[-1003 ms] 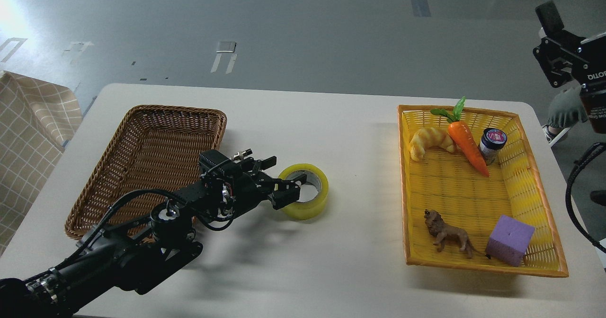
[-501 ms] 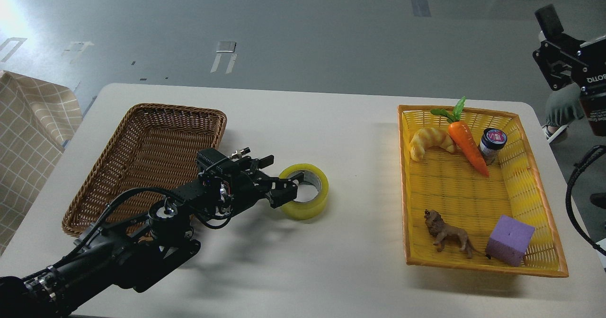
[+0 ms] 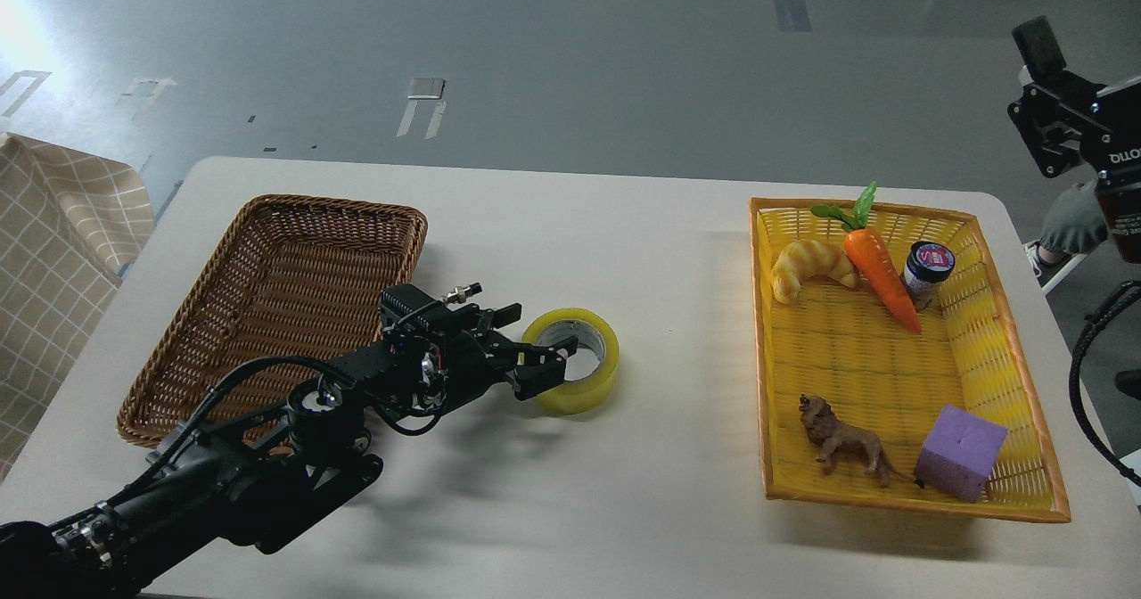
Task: Place and transfer tape with both arms
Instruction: 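Grip the tape roll's rim with the left gripper, then lift the tape roll and carry it over the wicker basket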
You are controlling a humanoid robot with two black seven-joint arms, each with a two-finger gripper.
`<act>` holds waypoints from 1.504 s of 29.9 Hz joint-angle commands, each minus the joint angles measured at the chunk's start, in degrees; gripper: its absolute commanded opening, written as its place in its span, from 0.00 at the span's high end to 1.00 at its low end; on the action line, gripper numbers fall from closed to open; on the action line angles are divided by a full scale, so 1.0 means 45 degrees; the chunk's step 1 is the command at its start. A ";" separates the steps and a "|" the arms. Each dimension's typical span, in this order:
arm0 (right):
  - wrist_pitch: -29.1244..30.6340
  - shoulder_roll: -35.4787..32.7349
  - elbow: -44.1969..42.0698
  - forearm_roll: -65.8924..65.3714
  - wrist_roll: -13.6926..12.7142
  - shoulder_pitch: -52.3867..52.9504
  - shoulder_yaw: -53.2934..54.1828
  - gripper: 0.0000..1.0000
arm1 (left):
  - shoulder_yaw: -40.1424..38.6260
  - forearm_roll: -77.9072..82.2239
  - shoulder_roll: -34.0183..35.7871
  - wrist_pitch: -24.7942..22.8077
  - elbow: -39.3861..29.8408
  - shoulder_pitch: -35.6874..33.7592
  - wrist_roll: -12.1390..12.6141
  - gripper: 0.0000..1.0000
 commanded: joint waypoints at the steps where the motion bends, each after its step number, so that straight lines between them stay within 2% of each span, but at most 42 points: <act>1: -0.0002 -0.0001 0.0003 -0.0001 -0.0001 -0.0051 0.0003 0.00 | 0.0010 0.0000 -0.0027 -0.0250 -0.0008 -0.0170 0.0010 0.03; 4: -0.0002 -0.0001 0.0003 -0.0001 -0.0001 -0.0071 0.0003 0.00 | 0.0127 0.0000 -0.0008 -0.0446 0.0012 -0.0288 0.0010 0.04; 7: -0.0002 -0.0001 0.0003 -0.0020 -0.0021 -0.0207 0.0003 0.00 | 0.0245 0.0000 -0.0008 -0.0466 0.0012 -0.0307 0.0029 0.11; 11: -0.0002 -0.0020 0.0003 -0.0021 -0.0021 -0.0286 0.0003 0.00 | 0.0381 0.0000 -0.0008 -0.0466 0.0090 -0.0307 0.0049 0.12; 17: -0.0002 -0.0060 0.0003 -0.0021 -0.0021 -0.0500 0.0023 0.00 | 0.0674 0.0000 0.0011 -0.0718 0.0110 -0.0522 0.0088 0.28; 18: -0.0002 -0.0060 0.0003 -0.0021 -0.0021 -0.0520 0.0023 0.00 | 0.0694 0.0000 0.0011 -0.0758 0.0110 -0.0522 0.0107 0.35; 20: -0.0002 -0.0079 0.0003 -0.0021 -0.0001 -0.0578 0.0023 0.00 | 0.0714 0.0000 0.0011 -0.0797 0.0110 -0.0542 0.0107 0.43; 23: -0.0002 -0.0079 0.0023 -0.0021 -0.0021 -0.0618 0.0042 0.00 | 0.0772 0.0000 0.0011 -0.0875 0.0110 -0.0542 0.0127 0.51; 25: -0.0002 -0.0079 0.0023 -0.0021 -0.0001 -0.0637 0.0062 0.00 | 0.0772 0.0000 0.0011 -0.0954 0.0110 -0.0542 0.0379 0.61; 26: -0.0002 -0.0060 0.0023 -0.0021 -0.0001 -0.0637 0.0062 0.00 | 0.0772 0.0000 0.0011 -0.1051 0.0110 -0.0561 0.0710 0.67; 29: -0.0002 -0.0060 0.0023 -0.0021 -0.0001 -0.0637 0.0121 0.00 | 0.0753 0.0000 -0.0008 -0.1440 0.0090 -0.0581 0.1452 0.78; 30: -0.0002 -0.0060 0.0023 -0.0021 -0.0001 -0.0657 0.0101 0.00 | 0.0753 0.0000 -0.0008 -0.1558 0.0090 -0.0600 0.1590 0.79; 32: -0.0002 -0.0040 0.0023 -0.0021 -0.0021 -0.0735 0.0121 0.00 | 0.0753 0.0000 -0.0008 -0.1813 0.0051 -0.0737 0.1787 0.88; 35: -0.0002 -0.0021 0.0023 -0.0021 -0.0001 -0.0755 0.0101 0.00 | 0.0733 0.0000 -0.0008 -0.1852 0.0031 -0.0815 0.1787 0.91; 43: -0.0002 -0.0001 0.0003 -0.0021 -0.0001 -0.0813 0.0101 0.00 | 0.0733 -0.0550 -0.0028 -0.1872 -0.0222 -0.1459 0.1807 0.91; 45: -0.0002 0.0018 0.0004 -0.0021 -0.0021 -0.0833 0.0101 0.00 | 0.0733 -0.0570 -0.0028 -0.1891 -0.0358 -0.1673 0.1962 0.91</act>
